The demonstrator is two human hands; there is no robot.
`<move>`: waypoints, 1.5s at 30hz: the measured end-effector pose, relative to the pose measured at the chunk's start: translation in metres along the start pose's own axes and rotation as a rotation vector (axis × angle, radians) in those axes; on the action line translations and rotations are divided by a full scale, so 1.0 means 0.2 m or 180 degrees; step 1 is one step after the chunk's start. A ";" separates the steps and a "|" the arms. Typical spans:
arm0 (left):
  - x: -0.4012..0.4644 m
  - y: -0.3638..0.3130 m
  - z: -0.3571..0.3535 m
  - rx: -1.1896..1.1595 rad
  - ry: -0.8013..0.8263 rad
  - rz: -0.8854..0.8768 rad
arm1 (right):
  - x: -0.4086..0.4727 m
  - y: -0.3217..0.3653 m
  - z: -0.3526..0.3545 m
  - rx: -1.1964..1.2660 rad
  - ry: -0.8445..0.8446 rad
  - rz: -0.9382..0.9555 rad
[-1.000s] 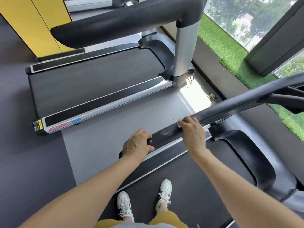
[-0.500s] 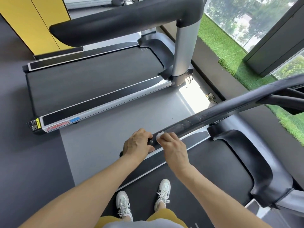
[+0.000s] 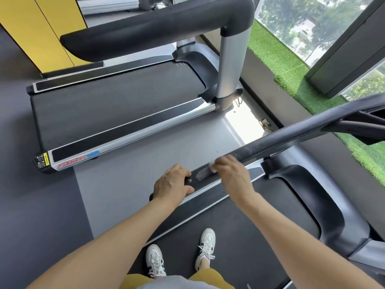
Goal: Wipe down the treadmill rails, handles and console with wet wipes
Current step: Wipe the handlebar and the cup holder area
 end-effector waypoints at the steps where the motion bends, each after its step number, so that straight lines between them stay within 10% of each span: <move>1: 0.00 0.00 0.00 -0.0016 -0.0013 -0.0001 | 0.01 -0.09 0.00 -0.0018 0.0014 -0.0329; 4: 0.00 0.01 0.00 -0.0038 -0.0012 0.0032 | -0.02 -0.01 0.01 0.0045 -0.0070 -0.0798; 10: 0.00 0.01 0.00 -0.0028 -0.0001 0.0038 | -0.04 0.17 -0.02 0.0216 -0.0084 0.0276; 16: 0.00 0.02 -0.01 -0.0067 -0.0027 0.0050 | -0.03 0.02 0.01 0.0202 -0.0185 -0.0842; 22: -0.02 0.02 0.00 -0.0140 -0.0032 -0.0059 | -0.03 0.16 -0.03 0.0416 0.0020 0.0093; 27: -0.13 0.20 0.04 -0.0276 -0.0153 0.0084 | -0.01 -0.03 -0.02 0.0231 0.0097 -0.1016; 34: -0.15 0.26 0.06 -0.0447 -0.0235 0.0192 | -0.04 0.46 -0.02 0.0537 0.0118 0.0358; 40: -0.15 0.27 0.07 -0.0425 -0.0276 0.0218 | -0.04 0.17 0.01 0.0270 -0.0119 -0.0660; 45: -0.14 0.26 0.07 -0.0420 -0.0219 0.0193 | -0.07 0.54 0.01 0.0545 0.0020 0.0302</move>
Point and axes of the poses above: each hand's wrist, its own x-axis towards the middle knuckle, its own z-axis out of the back of the hand, y = z × x, the point moved 9 cm from there along x, towards the middle knuckle, and after that the axes turned 11 degrees about -x, right-handed, at the moved point
